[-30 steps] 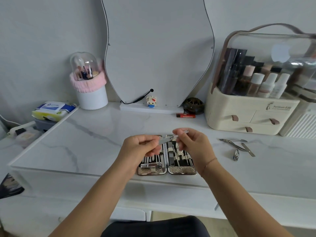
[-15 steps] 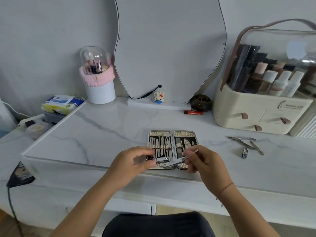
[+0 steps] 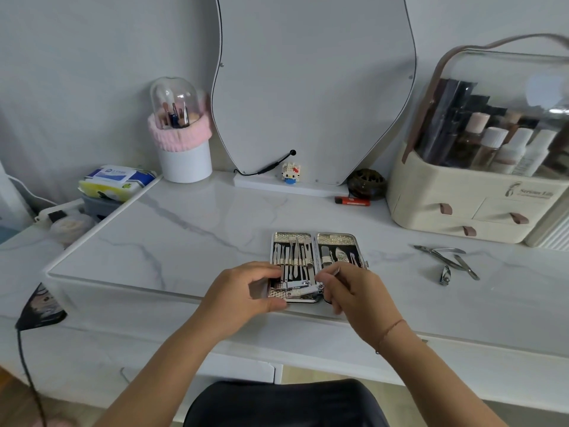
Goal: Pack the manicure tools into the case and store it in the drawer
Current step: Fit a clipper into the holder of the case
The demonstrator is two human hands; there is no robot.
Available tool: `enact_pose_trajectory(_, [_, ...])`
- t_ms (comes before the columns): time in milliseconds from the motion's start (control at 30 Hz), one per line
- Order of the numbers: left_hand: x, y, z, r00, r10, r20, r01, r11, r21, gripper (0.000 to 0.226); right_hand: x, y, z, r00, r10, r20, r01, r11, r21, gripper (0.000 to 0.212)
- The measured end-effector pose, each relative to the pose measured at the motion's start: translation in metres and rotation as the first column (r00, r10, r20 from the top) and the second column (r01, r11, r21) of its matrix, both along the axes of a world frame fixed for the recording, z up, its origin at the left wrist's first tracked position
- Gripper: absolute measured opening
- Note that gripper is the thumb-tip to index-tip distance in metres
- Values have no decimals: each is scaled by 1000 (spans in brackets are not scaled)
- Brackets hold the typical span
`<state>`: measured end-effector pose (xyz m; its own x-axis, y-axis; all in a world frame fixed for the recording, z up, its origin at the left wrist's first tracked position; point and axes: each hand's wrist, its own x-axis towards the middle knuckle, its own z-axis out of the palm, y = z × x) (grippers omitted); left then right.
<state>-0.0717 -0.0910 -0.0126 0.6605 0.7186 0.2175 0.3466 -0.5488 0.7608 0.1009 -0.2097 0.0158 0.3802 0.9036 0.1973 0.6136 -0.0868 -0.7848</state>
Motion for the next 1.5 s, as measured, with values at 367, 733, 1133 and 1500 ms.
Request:
enact_pose_trajectory(367, [0, -2, 0, 999, 4, 37, -3, 1000, -10, 53, 1, 31, 35, 765, 451, 459, -261, 869, -420, 13])
enact_pose_trajectory(733, [-2, 0, -2, 1000, -6, 3, 6, 1000, 4, 58, 28, 18, 6, 962, 229, 150, -204, 965, -161, 17])
enact_pose_trajectory(1133, [-1, -2, -1, 1000, -2, 0, 2, 1000, 20, 54, 33, 18, 0, 893, 371, 255, -369, 928, -58, 9])
enact_pose_trajectory(1500, [-1, -2, -2, 1000, 19, 17, -19, 1000, 3, 49, 23, 20, 3, 964, 255, 77, -243, 960, -142, 14])
